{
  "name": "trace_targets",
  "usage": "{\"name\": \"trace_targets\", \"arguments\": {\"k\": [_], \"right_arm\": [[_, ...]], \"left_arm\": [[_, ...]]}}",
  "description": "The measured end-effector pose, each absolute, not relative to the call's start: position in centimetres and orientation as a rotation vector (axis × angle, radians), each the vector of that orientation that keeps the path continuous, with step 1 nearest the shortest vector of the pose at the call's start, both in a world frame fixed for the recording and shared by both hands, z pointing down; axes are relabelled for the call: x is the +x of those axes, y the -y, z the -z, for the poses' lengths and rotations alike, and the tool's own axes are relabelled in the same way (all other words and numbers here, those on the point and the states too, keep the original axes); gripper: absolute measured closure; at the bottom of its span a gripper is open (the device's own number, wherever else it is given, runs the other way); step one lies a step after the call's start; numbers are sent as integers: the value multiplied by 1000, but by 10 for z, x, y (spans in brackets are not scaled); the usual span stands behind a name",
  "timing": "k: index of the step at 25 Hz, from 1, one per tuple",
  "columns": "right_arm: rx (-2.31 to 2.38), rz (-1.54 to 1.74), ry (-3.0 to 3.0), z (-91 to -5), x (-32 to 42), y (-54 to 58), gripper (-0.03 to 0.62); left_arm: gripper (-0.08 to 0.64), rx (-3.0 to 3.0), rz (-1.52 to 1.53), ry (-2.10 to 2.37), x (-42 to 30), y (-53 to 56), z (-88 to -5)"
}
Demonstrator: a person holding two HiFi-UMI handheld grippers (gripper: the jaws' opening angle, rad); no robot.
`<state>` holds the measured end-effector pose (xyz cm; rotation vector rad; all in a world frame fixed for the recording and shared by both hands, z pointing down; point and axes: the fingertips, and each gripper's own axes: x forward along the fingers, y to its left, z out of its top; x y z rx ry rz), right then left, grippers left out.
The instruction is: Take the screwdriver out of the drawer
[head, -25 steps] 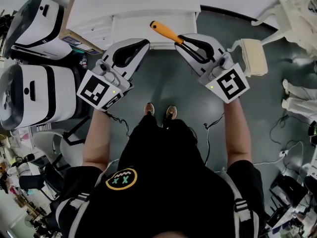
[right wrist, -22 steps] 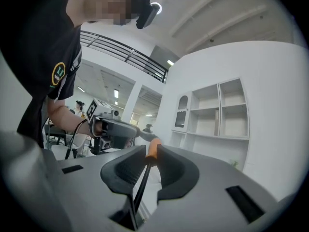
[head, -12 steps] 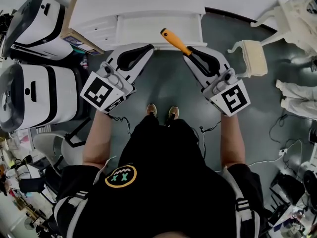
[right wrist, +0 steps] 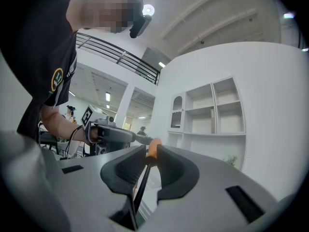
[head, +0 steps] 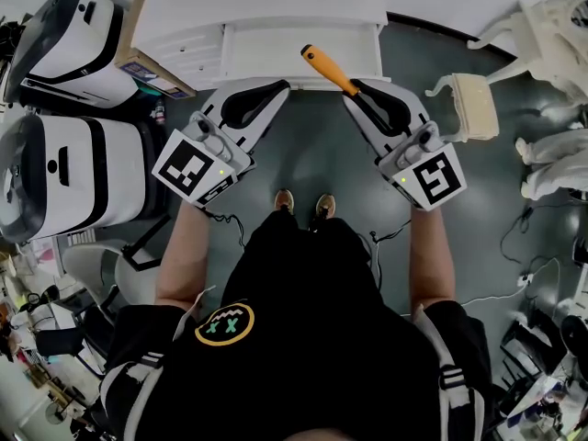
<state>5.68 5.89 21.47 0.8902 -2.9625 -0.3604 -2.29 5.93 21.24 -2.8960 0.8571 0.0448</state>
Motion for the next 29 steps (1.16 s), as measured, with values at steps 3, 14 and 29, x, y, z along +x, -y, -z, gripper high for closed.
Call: {"name": "trace_targets", "arguments": {"k": [3,14,29], "right_arm": [[879,371,2964,-214,54,-58,497],[843,368,2982,-215,40,-56,497],[838,384,2973,-218,36,-55,499]], "left_arm": [[540,-2896,-47,-867,-26,-60,-212],[540,-2884,-43,-913,-40,-61,-215],[540,-2883,-44,-925,-47,-60,-216]]}}
